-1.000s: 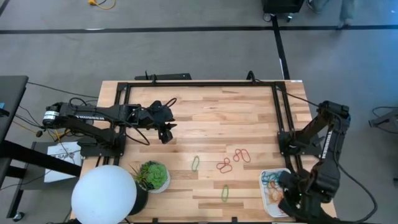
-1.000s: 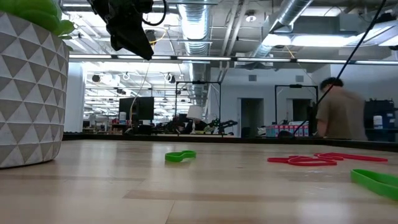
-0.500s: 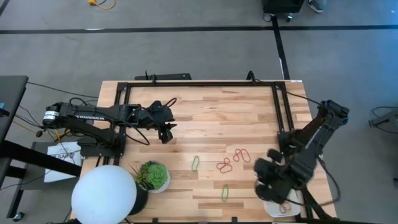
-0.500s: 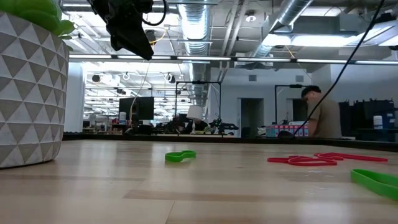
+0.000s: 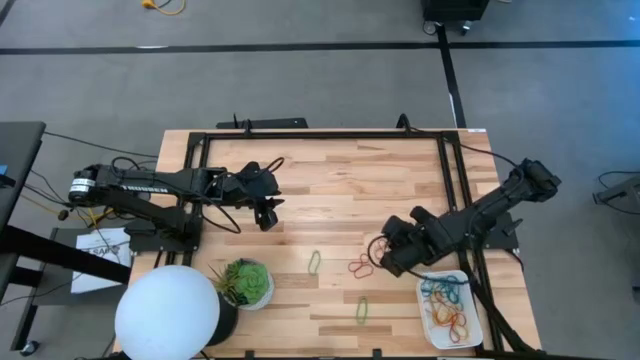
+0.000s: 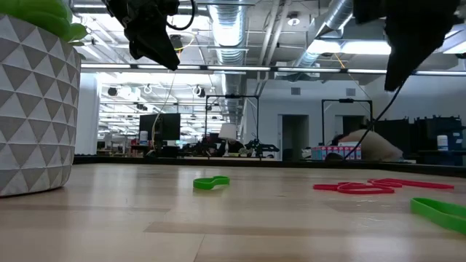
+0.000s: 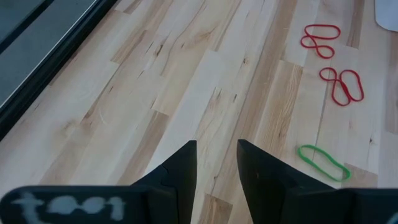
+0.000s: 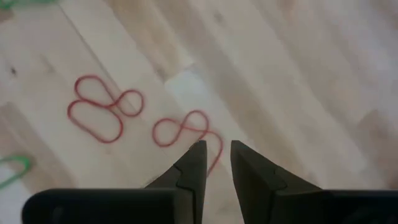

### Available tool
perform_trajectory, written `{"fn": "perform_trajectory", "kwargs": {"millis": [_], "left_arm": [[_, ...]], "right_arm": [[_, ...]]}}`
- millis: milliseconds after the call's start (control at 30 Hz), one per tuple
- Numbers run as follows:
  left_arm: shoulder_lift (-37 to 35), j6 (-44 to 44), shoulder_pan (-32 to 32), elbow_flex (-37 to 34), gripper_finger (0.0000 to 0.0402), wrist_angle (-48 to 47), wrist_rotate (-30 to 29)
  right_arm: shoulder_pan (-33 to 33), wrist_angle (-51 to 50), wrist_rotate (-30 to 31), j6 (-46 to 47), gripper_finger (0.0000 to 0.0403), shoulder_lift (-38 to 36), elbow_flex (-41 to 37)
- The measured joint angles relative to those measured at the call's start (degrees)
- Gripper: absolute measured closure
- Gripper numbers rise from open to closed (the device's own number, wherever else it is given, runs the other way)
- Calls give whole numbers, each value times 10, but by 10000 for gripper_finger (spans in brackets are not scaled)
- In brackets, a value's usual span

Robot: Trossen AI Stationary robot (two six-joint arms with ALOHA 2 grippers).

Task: Pick and place items into bin
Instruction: Put the red rubber band into the white bin

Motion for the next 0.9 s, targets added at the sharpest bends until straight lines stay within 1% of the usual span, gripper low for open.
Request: {"fn": "perform_trajectory", "kwargs": {"millis": [167, 233, 333, 533, 633, 767, 900], "left_arm": [[0, 1, 0, 0, 297, 0, 0], [0, 2, 0, 0, 297, 0, 0], [0, 2, 0, 0, 297, 0, 0], [0, 2, 0, 0, 297, 0, 0], [0, 2, 0, 0, 297, 0, 0], [0, 2, 0, 0, 297, 0, 0], [0, 2, 0, 0, 297, -1, 0]], "right_arm": [[-41, 106, -107, -37, 339, 0, -60], [-55, 151, -133, -53, 339, 0, -87], [-80, 184, -139, -57, 339, 0, -114], [-129, 178, -138, -113, 328, 0, -119], [-147, 179, -142, -120, 312, 1, -119], [-162, 176, -155, -129, 284, 20, -119], [-164, 179, -157, -136, 258, 64, -118]]}}
